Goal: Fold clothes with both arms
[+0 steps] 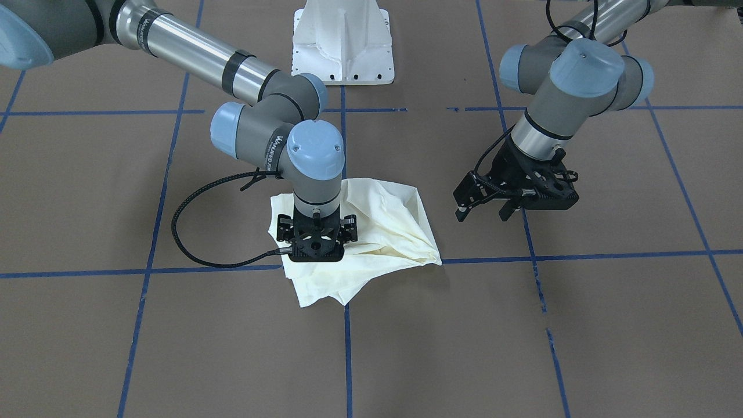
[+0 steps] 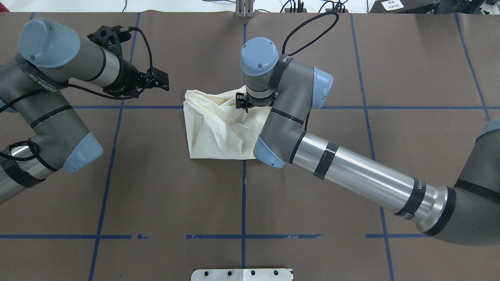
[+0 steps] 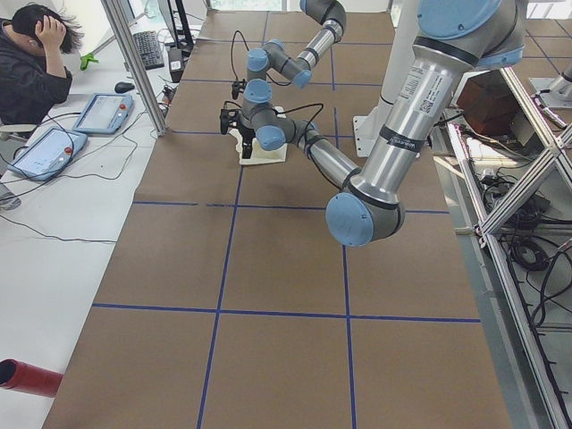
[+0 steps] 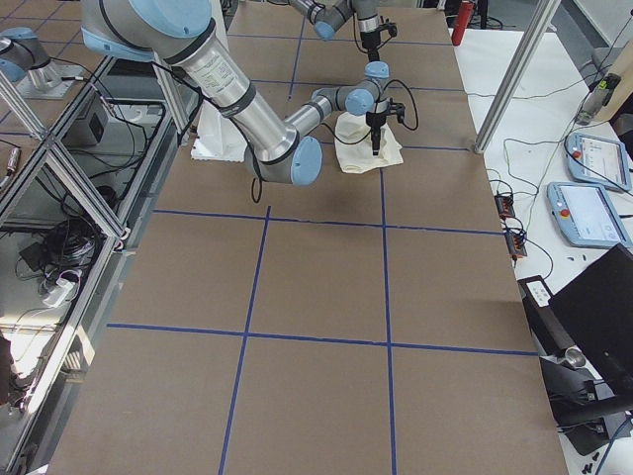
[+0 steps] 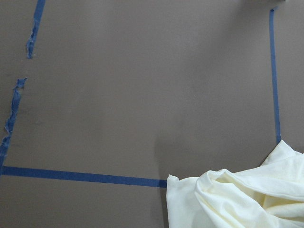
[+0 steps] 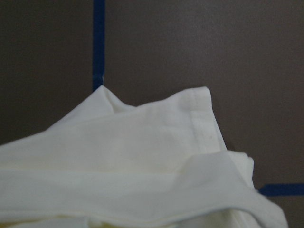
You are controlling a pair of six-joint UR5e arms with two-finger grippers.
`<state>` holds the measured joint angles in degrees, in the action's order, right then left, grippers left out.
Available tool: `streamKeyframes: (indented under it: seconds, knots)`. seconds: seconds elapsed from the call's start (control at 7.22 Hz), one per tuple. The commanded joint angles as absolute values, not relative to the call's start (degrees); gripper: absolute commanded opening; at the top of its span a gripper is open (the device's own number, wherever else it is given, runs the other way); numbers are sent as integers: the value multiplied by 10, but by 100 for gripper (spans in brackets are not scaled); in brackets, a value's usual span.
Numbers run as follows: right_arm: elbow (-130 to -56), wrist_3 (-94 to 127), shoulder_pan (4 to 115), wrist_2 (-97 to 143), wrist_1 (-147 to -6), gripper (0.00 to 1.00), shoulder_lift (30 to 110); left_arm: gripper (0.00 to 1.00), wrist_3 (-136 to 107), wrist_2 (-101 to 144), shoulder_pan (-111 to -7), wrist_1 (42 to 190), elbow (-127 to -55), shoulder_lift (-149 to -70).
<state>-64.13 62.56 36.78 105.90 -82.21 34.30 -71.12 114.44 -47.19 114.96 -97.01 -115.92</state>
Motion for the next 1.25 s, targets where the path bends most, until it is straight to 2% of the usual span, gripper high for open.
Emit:
streamKeyframes:
  seconds: [0.0, 0.14, 0.42, 0.69, 0.83, 1.11]
  knots:
    - [-556, 611, 407, 1055, -765, 100, 306, 100, -712, 1144, -471, 1150, -971, -1155]
    - [-532, 612, 412, 1055, -732, 100, 300, 100, -713, 1144, -471, 1150, -972, -1155]
    - [-533, 596, 429, 1067, -733, 100, 289, 100, -727, 1145, -464, 1157, -982, -1156]
    - [-545, 567, 476, 1145, -737, 100, 296, 100, -794, 1137, -392, 1192, -1000, -1161]
    - [-573, 556, 502, 1184, -739, 100, 319, 100, -796, 1137, -375, 1231, -989, -1163]
    - [-645, 514, 536, 1226, -784, 100, 372, 100, -795, 1108, -372, 1338, -915, -1170]
